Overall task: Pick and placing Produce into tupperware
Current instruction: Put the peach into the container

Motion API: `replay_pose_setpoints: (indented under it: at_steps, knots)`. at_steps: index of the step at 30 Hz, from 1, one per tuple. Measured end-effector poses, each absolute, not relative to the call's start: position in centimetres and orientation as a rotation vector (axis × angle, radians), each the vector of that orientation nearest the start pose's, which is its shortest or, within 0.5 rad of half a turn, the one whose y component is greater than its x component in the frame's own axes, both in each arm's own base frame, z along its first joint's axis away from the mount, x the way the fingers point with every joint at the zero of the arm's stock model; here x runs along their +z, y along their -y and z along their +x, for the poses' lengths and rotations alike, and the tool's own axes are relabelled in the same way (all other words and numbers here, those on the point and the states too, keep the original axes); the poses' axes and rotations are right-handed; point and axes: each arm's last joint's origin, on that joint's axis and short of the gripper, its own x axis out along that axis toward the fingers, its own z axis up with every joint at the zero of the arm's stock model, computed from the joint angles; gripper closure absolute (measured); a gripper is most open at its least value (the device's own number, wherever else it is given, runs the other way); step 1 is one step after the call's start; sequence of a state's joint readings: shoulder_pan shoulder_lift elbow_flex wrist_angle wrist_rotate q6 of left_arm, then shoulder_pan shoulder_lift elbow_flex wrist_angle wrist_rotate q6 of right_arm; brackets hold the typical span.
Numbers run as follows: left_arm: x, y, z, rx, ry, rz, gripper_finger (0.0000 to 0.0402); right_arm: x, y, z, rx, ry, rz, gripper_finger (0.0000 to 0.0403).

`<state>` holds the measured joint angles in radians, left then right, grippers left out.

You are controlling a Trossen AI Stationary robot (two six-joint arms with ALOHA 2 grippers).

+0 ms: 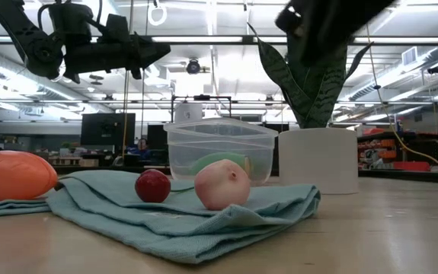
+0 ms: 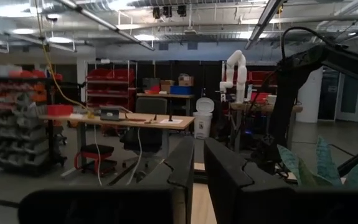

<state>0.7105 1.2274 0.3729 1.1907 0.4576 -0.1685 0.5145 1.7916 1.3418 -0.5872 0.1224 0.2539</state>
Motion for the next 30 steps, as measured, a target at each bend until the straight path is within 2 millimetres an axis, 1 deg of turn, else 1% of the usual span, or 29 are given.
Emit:
replay_pose_setpoints:
  at_steps: [3,6,9,12,15,22,27,30]
  knots:
    - [23.8,-13.7,17.9,0.226,0.308,0.031,0.0361,22.5,-18.7,33.1,0.249,-0.941,-0.066,0.0282]
    - [23.9,-13.7,17.9,0.225,0.311,0.035,0.0362,21.9,-19.5,33.6,0.259,-0.936,-0.065,0.0262]
    - [23.9,-13.7,17.9,0.225,0.312,0.035,0.0359,20.0,-20.1,34.5,0.258,-0.992,-0.077,0.0233]
    - [24.0,-13.7,17.9,0.225,0.319,0.040,0.0356,18.1,-20.3,34.8,0.250,-1.070,-0.100,0.0207]
    - [24.0,-13.7,17.9,0.225,0.321,0.041,0.0357,17.6,-20.3,35.2,0.240,-1.086,-0.125,0.0192]
    - [23.7,-13.7,18.0,0.195,0.294,-0.003,0.0361,17.9,-19.5,36.0,0.127,-1.029,-0.174,0.0189]
    - [23.6,-13.6,18.0,0.138,0.279,-0.041,0.0354,16.9,-19.3,37.2,0.094,-0.981,-0.164,0.0189]
    - [23.5,-13.5,18.1,0.104,0.269,-0.065,0.0354,16.8,-19.6,37.2,0.090,-0.982,-0.128,0.0188]
